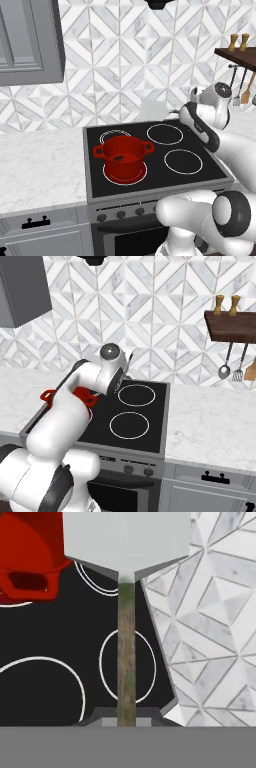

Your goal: Put the potato and tomato in the pot. Retrieve the spatula and lightly stir the vegetables in the pot.

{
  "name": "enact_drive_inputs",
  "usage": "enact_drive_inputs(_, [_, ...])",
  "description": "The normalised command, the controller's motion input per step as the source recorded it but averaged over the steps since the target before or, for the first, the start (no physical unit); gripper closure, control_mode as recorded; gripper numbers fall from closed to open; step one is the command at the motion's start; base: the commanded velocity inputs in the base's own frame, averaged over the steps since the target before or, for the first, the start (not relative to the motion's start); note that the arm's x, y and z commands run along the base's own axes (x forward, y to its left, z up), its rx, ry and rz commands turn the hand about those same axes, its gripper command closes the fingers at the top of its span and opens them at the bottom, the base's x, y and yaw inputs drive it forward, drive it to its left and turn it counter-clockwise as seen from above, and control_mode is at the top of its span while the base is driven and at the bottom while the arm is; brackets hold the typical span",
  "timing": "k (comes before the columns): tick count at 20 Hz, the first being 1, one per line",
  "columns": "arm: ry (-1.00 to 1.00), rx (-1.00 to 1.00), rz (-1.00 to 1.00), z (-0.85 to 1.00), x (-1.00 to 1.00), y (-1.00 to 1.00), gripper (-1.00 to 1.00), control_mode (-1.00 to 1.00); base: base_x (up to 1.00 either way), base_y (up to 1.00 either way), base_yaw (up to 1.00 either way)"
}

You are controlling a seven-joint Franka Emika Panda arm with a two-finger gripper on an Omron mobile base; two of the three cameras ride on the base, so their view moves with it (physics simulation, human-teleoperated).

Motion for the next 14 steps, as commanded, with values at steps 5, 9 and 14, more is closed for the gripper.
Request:
enact_drive_inputs(5, [0.00, -0.04, 0.00, 0.00, 0.00, 0.13, 1.00, -1.00, 0.00, 0.00, 0.00])
enact_drive_inputs(9, [-0.08, -0.01, 0.06, 0.00, 0.00, 0.12, 1.00, -1.00, 0.00, 0.00, 0.00])
enact_drive_inputs(14, [-0.11, -0.10, 0.15, 0.00, 0.01, 0.28, 1.00, -1.00, 0.00, 0.00, 0.00])
